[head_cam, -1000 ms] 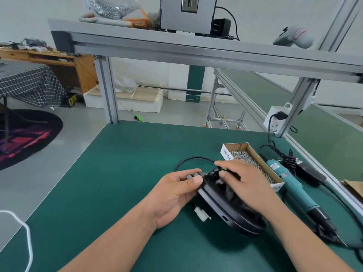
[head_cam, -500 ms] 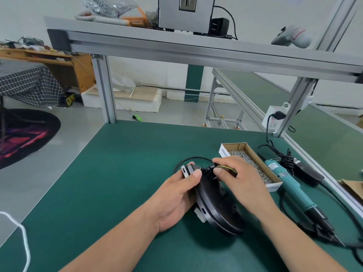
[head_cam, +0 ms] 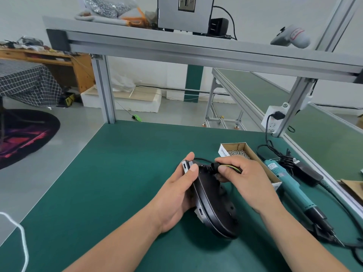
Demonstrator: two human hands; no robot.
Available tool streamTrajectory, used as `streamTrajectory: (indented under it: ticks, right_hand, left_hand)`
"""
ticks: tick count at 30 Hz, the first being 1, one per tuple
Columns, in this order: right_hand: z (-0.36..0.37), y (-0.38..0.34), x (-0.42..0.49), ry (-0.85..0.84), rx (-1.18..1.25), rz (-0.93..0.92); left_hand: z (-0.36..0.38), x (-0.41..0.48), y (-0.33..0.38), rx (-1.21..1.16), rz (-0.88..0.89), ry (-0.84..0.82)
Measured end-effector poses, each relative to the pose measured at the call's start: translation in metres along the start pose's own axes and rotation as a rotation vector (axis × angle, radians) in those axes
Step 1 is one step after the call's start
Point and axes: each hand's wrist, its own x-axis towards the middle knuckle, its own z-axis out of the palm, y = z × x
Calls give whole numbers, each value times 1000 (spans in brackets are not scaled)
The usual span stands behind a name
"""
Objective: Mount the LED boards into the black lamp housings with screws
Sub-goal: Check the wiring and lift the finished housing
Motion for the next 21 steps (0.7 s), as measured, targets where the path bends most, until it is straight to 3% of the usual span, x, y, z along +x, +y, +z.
streamTrajectory:
  ticks: [8, 21]
  right_hand:
    - [3, 3, 0, -10, 136, 29]
    - [6, -5, -3, -20, 129, 2]
  left_hand:
    - [1, 0, -2, 77, 25, 0]
    - [2, -4, -4, 153, 55, 21]
